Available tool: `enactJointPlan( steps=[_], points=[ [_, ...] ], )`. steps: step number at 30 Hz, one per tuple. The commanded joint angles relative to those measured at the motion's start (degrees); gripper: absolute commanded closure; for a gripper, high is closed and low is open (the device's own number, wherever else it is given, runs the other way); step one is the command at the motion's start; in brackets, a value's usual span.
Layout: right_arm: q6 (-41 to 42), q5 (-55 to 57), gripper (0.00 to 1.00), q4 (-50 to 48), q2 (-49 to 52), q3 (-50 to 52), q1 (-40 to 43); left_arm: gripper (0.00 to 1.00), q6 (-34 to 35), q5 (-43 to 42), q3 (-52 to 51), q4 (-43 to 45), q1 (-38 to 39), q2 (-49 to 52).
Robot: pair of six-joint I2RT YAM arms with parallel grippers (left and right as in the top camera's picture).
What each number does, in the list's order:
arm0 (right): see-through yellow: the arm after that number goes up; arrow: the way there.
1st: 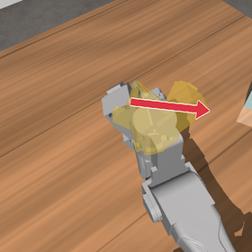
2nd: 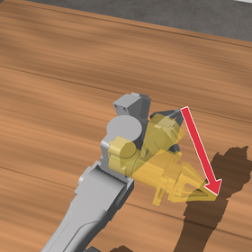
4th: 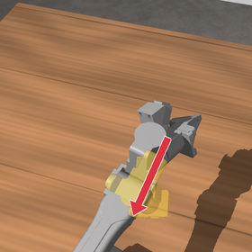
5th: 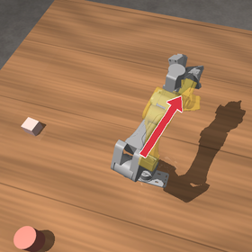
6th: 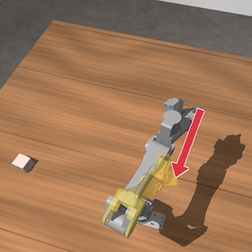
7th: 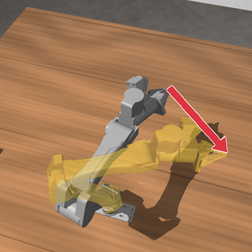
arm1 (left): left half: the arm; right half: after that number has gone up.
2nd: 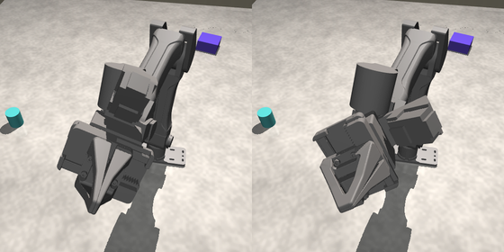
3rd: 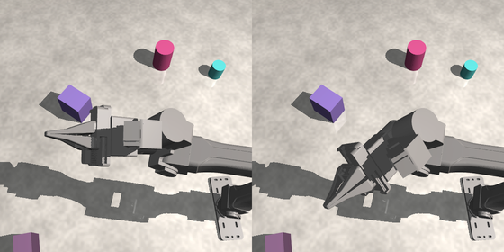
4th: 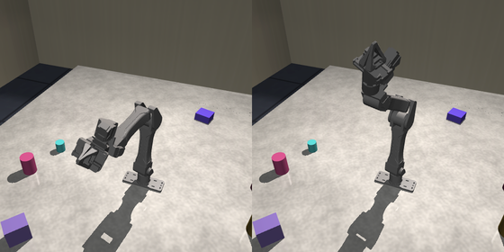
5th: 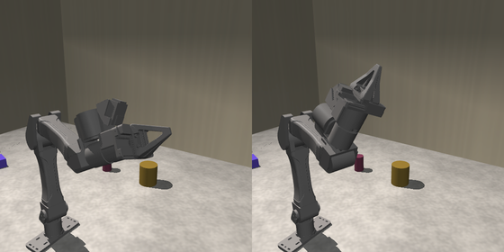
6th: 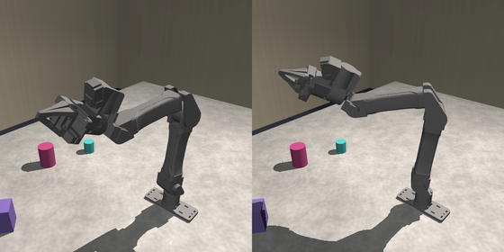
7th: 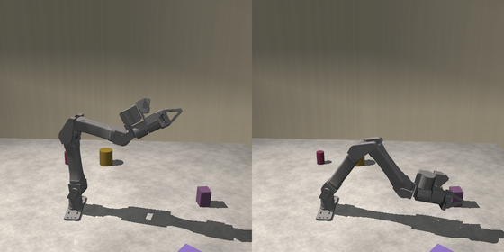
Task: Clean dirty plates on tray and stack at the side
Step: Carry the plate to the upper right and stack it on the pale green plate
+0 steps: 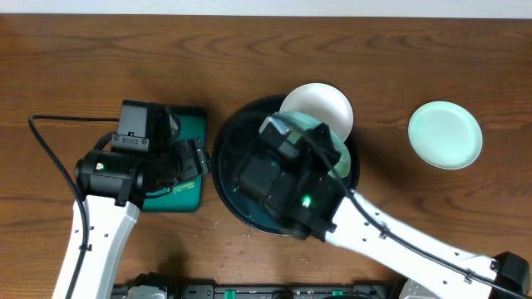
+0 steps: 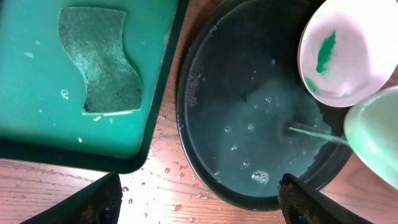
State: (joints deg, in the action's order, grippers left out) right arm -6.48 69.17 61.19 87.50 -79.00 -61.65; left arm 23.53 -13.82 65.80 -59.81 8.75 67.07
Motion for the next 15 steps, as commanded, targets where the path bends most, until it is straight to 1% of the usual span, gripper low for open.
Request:
enactJointPlan(
  steps=[1, 7, 15],
  points=[
    [-5.70, 8.74, 0.99, -0.13, -0.04, -1.36, -2.38, 0.19, -0.61, 0.22, -0.70, -0.22, 0.22, 0.13],
    [-10.32, 12.52, 0.99, -0.90, -0.04, -1.36, -5.18, 0.19, -0.61, 1.68, -0.70, -0.20, 0.22, 0.13],
    [-11.65, 13.60, 0.99, -1.25, -0.04, -1.36, -6.75, 0.19, -0.59, 1.66, -0.70, -0.20, 0.22, 0.13]
  ],
)
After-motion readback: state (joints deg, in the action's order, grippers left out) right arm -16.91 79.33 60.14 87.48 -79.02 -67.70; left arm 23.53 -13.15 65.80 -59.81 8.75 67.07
